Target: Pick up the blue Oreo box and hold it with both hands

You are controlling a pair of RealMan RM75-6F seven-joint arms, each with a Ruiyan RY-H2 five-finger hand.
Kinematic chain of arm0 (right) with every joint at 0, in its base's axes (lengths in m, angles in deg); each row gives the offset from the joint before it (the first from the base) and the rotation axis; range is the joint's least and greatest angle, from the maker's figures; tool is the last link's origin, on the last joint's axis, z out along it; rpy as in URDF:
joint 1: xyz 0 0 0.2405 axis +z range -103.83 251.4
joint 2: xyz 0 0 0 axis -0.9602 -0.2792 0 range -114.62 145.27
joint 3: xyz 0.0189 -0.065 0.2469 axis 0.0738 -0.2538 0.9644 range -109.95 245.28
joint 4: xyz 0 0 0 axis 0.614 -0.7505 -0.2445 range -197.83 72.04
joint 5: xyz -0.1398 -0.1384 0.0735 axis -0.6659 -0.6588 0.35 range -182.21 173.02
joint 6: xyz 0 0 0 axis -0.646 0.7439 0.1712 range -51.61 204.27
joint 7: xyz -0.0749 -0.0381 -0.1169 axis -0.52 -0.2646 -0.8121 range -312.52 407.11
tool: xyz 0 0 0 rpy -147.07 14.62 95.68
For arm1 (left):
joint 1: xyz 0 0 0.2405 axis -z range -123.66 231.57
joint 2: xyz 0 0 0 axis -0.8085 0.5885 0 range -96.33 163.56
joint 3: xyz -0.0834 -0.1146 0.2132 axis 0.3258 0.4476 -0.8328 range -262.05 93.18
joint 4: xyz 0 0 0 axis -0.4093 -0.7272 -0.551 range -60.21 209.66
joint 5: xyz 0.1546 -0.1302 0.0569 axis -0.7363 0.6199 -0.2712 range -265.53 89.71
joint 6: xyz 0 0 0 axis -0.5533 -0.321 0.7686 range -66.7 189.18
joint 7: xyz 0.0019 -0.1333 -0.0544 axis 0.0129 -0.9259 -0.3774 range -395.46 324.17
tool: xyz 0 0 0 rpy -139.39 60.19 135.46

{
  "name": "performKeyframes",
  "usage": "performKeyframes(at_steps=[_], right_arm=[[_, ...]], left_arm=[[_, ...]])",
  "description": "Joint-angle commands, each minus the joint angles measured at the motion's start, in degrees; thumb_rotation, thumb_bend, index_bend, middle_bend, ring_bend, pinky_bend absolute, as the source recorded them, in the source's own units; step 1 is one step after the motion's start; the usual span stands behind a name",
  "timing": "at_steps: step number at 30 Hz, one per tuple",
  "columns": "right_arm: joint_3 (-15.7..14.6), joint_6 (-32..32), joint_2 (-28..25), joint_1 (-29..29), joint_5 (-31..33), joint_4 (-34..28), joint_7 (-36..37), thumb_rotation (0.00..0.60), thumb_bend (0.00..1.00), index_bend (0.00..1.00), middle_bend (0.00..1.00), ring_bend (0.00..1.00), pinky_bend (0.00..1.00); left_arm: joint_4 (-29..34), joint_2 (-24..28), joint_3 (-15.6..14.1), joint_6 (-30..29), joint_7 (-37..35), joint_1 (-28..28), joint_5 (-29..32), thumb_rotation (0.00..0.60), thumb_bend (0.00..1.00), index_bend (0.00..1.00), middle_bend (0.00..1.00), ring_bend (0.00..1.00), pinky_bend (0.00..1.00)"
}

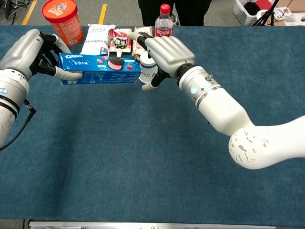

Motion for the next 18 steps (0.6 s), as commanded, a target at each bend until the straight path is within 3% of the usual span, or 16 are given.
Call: performKeyframes(at_steps=[1, 12, 18], right_arm=[[-0.33, -0.62, -0.91, -0.66, -1.09, -1.33, 0.65, 0.6, 0.0, 0.07, 0.1, 0.33, 0.4], [-6.01, -6.88, -10.09, -6.87, -10.84, -13.38, 1.86, 0.6, 0.0, 0.07, 0.11, 0.33, 0.4], [-8.72, -9.26, -14.23, -9.96, -15.58, -16.96, 2.78, 0.6, 0.0, 0.07, 0.13, 0.33, 0.4]], left_arm=[[0.23, 0.17, 0.04, -0.07, 0.01, -0.21, -0.1, 0.6, 0.08, 0.86, 0.9, 0.72, 0.53], [0.65, 0.65, 0.75, 0.67, 0.06, -0.36, -0.13, 0.6, 0.08, 0.86, 0.9, 0.72, 0.53], [0.85, -0.09, 0.44, 0.17, 1.07, -0.27, -0.49, 0.6, 0.08, 0.86, 0.9, 0.72, 0.53]])
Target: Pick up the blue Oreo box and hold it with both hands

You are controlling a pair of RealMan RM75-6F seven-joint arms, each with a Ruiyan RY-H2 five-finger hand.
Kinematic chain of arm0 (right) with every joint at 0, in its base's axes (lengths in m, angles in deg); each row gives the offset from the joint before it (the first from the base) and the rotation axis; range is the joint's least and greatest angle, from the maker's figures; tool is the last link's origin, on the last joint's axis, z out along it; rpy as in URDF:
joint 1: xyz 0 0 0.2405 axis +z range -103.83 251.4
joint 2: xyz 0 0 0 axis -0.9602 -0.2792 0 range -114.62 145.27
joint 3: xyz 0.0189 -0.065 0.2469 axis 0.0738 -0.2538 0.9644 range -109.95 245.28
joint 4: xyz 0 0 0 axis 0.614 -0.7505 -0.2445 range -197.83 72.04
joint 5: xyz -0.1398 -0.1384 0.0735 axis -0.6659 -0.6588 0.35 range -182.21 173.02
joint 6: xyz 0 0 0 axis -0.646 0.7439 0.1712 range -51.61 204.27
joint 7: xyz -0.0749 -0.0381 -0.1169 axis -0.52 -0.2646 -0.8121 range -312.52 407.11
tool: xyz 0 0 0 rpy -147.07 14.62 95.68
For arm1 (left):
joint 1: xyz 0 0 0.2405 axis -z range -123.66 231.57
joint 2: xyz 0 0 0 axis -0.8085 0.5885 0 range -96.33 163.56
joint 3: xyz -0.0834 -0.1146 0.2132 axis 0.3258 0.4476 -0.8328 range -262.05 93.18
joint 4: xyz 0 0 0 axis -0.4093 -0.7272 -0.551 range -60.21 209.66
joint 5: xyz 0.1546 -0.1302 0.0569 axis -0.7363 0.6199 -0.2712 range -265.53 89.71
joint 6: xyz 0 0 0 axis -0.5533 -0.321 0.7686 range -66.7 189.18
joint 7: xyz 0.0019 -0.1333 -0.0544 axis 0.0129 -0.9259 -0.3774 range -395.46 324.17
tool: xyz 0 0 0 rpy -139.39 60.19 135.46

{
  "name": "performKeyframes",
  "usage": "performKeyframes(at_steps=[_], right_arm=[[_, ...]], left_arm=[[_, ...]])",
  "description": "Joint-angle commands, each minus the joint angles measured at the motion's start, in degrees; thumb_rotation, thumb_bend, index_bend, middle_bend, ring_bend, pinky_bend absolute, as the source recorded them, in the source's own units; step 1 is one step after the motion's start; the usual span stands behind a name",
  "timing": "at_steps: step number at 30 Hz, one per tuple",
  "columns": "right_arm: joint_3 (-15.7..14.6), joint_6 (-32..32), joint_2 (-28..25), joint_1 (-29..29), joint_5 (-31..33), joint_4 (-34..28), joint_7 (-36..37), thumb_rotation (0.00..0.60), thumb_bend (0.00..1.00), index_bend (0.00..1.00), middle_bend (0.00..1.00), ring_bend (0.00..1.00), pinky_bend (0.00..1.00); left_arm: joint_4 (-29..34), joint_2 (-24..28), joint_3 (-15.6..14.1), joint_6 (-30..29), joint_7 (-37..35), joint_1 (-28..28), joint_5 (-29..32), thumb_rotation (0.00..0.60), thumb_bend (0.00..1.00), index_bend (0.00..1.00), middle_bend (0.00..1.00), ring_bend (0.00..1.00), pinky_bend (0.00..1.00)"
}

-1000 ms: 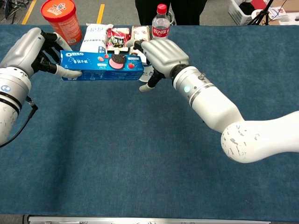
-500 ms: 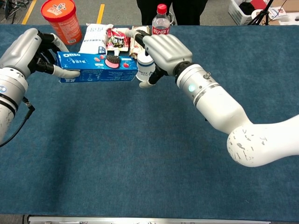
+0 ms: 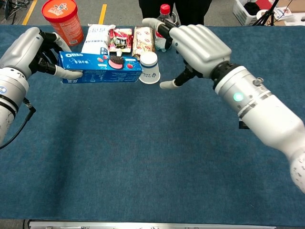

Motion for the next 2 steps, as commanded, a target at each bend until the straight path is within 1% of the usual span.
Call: performKeyframes(at_steps=[1, 2], right_arm=[[-1.35, -1.2, -1.93, -1.72, -1.9, -1.51, 0.76, 0.6, 0.0, 0.07, 0.13, 0.33, 0.4], [-1.46, -1.23, -2.29, -2.07, -2.14, -1.63, 1.02, 0.6, 0.0, 0.07, 0.13, 0.33, 0.4]], left_arm=[[0.05, -0.26, -0.06, -0.23, 0.32, 0.01, -0.09, 0.6, 0.08, 0.86, 0.9, 0.72, 0.53], [0.08, -0.37, -0.1, -0.33, 0.47, -0.01, -0.13, 0.6, 0.08, 0.86, 0.9, 0.72, 0.53]])
